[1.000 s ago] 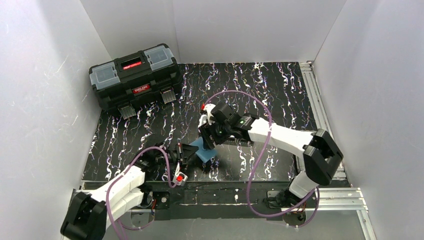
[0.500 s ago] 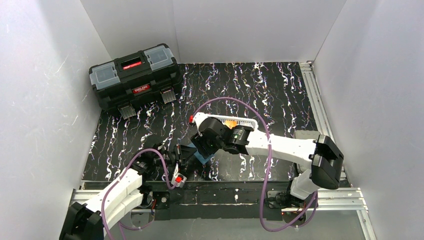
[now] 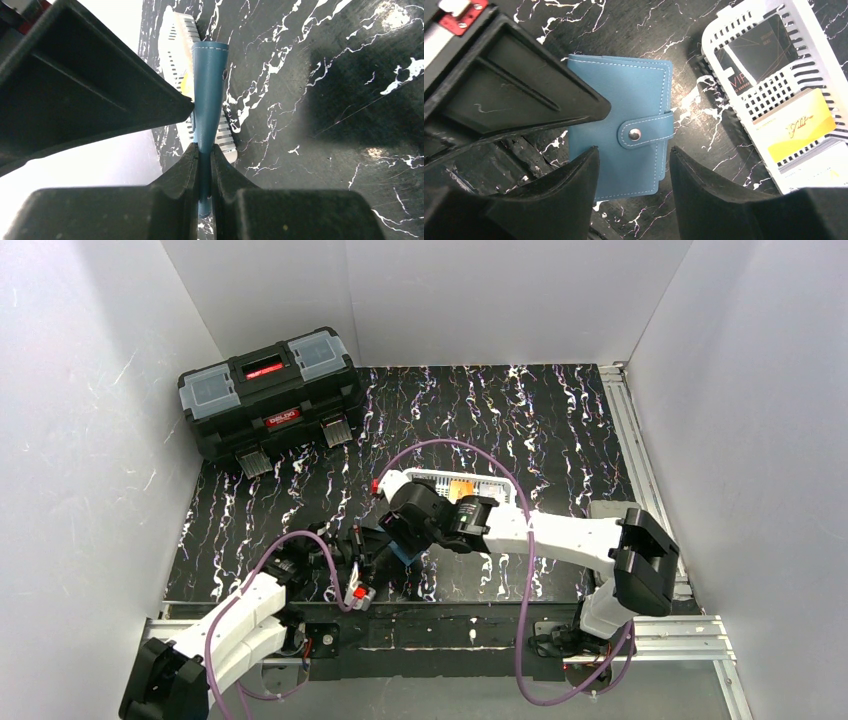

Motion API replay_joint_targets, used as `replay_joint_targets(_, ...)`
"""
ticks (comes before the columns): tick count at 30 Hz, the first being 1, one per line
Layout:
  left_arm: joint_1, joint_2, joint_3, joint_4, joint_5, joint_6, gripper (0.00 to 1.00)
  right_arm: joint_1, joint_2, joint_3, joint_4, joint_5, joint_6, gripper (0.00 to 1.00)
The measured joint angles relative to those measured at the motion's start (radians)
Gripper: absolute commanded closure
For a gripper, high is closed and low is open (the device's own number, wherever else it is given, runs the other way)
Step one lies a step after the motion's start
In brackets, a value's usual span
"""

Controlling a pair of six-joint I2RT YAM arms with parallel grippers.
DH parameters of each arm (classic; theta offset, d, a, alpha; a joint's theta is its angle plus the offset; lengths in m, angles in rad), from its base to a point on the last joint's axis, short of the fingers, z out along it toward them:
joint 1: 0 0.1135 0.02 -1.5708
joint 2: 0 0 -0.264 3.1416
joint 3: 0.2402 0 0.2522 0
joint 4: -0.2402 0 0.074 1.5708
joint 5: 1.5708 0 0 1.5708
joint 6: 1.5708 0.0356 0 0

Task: Put the credit cards into the card holder
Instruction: Open the card holder.

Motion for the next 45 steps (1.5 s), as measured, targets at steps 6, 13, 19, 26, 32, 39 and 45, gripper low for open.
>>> replay_joint_targets(6,0.000,0.032,0.003,0.020,-0.011,-0.018,1.00,0.016,0.021,0.024,0.000,0.002,-0.040,0.40)
replay_joint_targets(13,0.000,0.042,0.006,0.029,-0.038,-0.037,1.00,0.031,0.060,0.047,0.008,0.030,-0.075,0.43)
replay_joint_targets(19,0.000,0.041,0.014,0.029,-0.054,-0.064,1.00,0.045,0.063,0.043,0.032,0.081,-0.102,0.45)
replay_joint_targets(26,0.000,0.032,0.027,0.016,-0.065,-0.063,1.00,0.051,0.069,0.040,0.063,0.124,-0.134,0.50)
replay_joint_targets(32,0.000,0.021,0.027,-0.014,-0.053,-0.053,1.00,0.051,0.092,0.034,0.085,0.165,-0.151,0.50)
replay_joint_targets(39,0.000,0.018,0.031,-0.025,-0.049,-0.058,1.00,0.051,0.096,0.019,0.108,0.183,-0.152,0.52)
replay_joint_targets(45,0.000,0.018,0.036,-0.023,-0.056,-0.068,1.00,0.051,0.096,0.017,0.117,0.180,-0.151,0.68)
